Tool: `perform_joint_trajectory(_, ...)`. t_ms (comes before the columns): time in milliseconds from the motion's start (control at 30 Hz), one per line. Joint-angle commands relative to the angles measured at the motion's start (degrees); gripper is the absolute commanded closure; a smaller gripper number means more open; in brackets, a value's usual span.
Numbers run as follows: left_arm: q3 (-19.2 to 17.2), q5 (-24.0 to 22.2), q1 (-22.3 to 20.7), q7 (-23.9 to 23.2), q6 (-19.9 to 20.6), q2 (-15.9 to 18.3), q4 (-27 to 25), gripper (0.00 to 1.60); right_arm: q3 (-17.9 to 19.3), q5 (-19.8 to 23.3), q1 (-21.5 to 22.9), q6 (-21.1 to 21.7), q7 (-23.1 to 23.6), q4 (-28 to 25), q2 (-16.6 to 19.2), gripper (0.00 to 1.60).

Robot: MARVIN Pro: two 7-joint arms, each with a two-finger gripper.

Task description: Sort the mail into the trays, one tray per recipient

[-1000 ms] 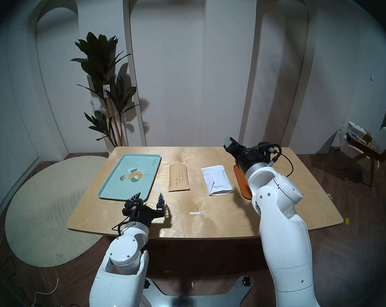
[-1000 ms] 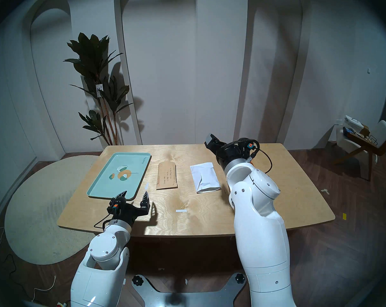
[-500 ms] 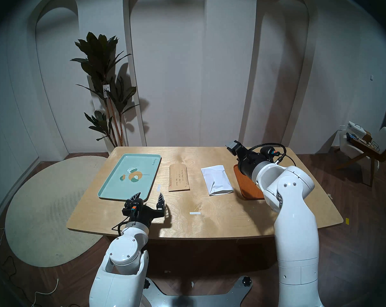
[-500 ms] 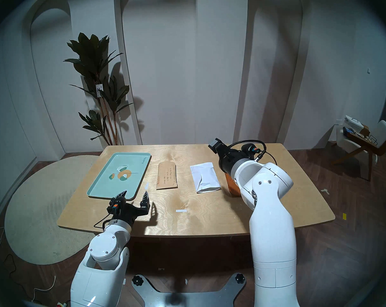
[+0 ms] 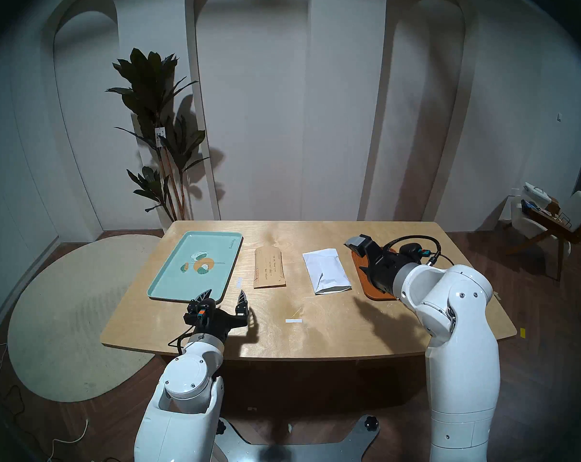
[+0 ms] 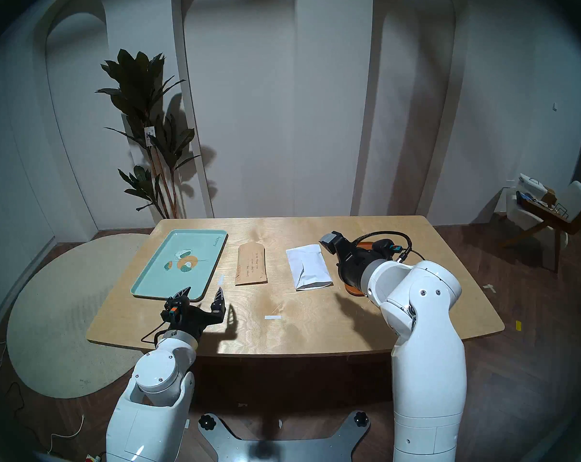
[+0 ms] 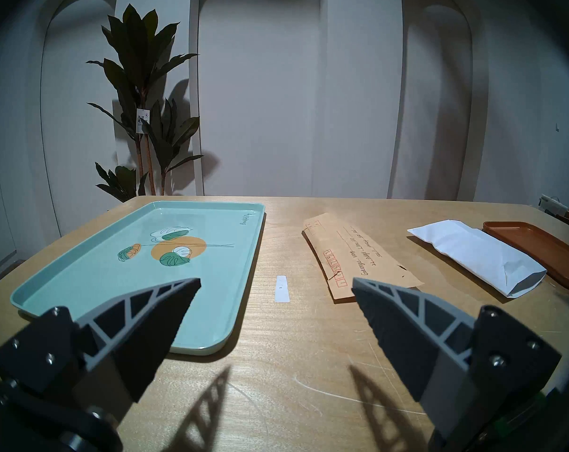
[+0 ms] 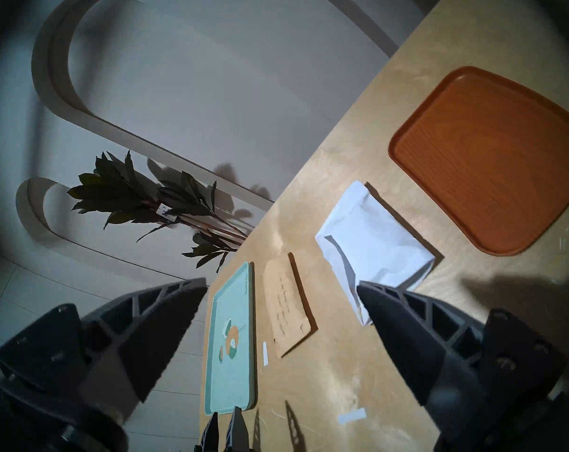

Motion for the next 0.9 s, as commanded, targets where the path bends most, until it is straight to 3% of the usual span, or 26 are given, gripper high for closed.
perform_joint_trajectory(0, 0.0, 0.0, -0.3, 0.0, -0.2, 0.0, -1.5, 0.0, 1.5, 2.2, -1.1, 0.2, 1.1, -0.7, -0.4, 0.0)
perform_joint_trajectory(400, 0.0, 0.0, -0.3, 0.0, -0.2, 0.0, -1.5, 0.0, 3.1, 5.9, -2.5, 0.3, 1.3, 3.5, -0.7, 0.0)
perform_joint_trajectory(867, 0.0, 0.0, -0.3, 0.0, -0.2, 0.0, -1.5, 0.0, 0.9, 2.4, -1.1, -0.8, 8.9, 9.3, 1.1, 0.0)
